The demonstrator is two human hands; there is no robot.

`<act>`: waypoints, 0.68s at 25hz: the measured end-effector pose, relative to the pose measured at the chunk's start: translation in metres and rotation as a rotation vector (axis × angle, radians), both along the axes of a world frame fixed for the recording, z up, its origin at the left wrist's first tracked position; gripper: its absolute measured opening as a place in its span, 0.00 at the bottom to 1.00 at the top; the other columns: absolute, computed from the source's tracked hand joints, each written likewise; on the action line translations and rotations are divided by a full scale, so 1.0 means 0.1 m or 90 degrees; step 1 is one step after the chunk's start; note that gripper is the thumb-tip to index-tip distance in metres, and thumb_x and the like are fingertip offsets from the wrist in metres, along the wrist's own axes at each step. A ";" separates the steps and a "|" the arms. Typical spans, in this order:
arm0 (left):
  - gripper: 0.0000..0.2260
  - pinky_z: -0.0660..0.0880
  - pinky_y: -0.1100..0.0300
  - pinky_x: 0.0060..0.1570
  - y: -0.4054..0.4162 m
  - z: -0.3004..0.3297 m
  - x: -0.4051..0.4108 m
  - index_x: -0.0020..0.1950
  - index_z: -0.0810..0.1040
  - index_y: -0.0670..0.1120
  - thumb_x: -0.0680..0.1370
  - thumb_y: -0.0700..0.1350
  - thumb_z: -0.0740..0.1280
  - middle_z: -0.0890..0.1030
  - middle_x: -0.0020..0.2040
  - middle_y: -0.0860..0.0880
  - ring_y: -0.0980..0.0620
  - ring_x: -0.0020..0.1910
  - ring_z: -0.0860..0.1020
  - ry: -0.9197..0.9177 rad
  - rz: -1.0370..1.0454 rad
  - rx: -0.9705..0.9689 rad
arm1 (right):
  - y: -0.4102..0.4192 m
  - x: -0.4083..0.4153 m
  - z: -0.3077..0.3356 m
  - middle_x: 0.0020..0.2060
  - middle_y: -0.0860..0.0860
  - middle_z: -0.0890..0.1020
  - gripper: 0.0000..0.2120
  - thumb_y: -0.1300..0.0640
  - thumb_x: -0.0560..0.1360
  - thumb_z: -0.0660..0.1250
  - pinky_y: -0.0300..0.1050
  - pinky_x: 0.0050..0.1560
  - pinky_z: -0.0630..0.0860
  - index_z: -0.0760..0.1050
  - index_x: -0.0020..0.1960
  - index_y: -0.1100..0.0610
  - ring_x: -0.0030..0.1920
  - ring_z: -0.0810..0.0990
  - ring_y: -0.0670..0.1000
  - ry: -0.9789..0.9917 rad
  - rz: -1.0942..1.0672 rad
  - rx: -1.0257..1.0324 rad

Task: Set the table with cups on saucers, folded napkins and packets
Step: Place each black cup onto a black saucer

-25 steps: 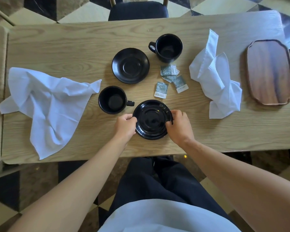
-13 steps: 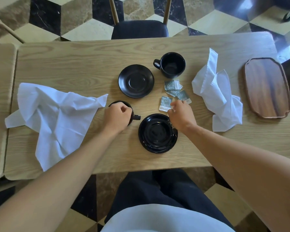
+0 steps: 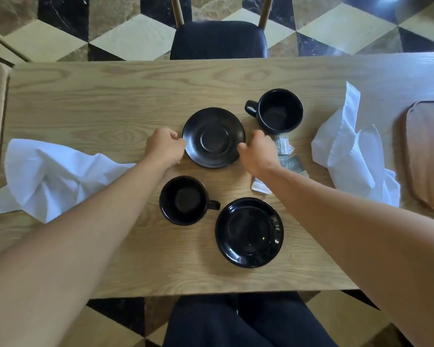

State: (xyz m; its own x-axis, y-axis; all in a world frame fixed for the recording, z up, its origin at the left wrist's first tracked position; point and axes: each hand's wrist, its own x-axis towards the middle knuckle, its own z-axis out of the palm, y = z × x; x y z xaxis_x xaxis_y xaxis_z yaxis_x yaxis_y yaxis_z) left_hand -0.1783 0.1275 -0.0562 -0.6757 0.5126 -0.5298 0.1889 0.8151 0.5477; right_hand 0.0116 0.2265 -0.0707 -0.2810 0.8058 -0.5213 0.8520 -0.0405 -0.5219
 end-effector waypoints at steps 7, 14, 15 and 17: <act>0.07 0.84 0.51 0.45 0.25 -0.13 -0.10 0.43 0.81 0.43 0.74 0.43 0.64 0.84 0.40 0.47 0.42 0.36 0.85 -0.041 0.059 0.015 | 0.07 -0.26 -0.03 0.56 0.60 0.79 0.14 0.57 0.78 0.60 0.49 0.51 0.74 0.73 0.61 0.62 0.54 0.78 0.59 0.036 -0.066 0.002; 0.09 0.69 0.56 0.35 0.46 0.02 -0.48 0.44 0.81 0.40 0.73 0.43 0.64 0.77 0.38 0.47 0.46 0.36 0.72 0.081 0.082 -0.017 | 0.20 -0.86 0.13 0.56 0.60 0.79 0.15 0.57 0.76 0.60 0.47 0.45 0.72 0.75 0.57 0.66 0.49 0.79 0.60 0.063 -0.060 -0.025; 0.08 0.70 0.55 0.38 0.52 0.06 -0.55 0.43 0.81 0.41 0.73 0.43 0.64 0.78 0.38 0.45 0.44 0.38 0.72 0.102 0.078 -0.012 | 0.29 -0.94 0.16 0.56 0.60 0.79 0.15 0.57 0.76 0.60 0.46 0.45 0.71 0.76 0.57 0.66 0.48 0.78 0.59 0.078 -0.050 -0.024; 0.07 0.73 0.53 0.41 0.71 0.13 -0.68 0.40 0.80 0.41 0.73 0.42 0.64 0.82 0.40 0.41 0.38 0.42 0.77 0.151 0.076 0.005 | 0.53 -1.09 0.23 0.52 0.61 0.81 0.15 0.57 0.77 0.59 0.45 0.43 0.70 0.77 0.54 0.66 0.47 0.78 0.59 0.096 -0.012 0.006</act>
State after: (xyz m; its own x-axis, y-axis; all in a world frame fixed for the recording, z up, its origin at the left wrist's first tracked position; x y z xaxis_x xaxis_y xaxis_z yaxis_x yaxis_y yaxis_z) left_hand -0.2461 0.1987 -0.0435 -0.8367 0.4249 -0.3456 0.2157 0.8356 0.5053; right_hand -0.0974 0.2800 -0.0473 -0.3395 0.8161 -0.4676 0.7635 -0.0512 -0.6437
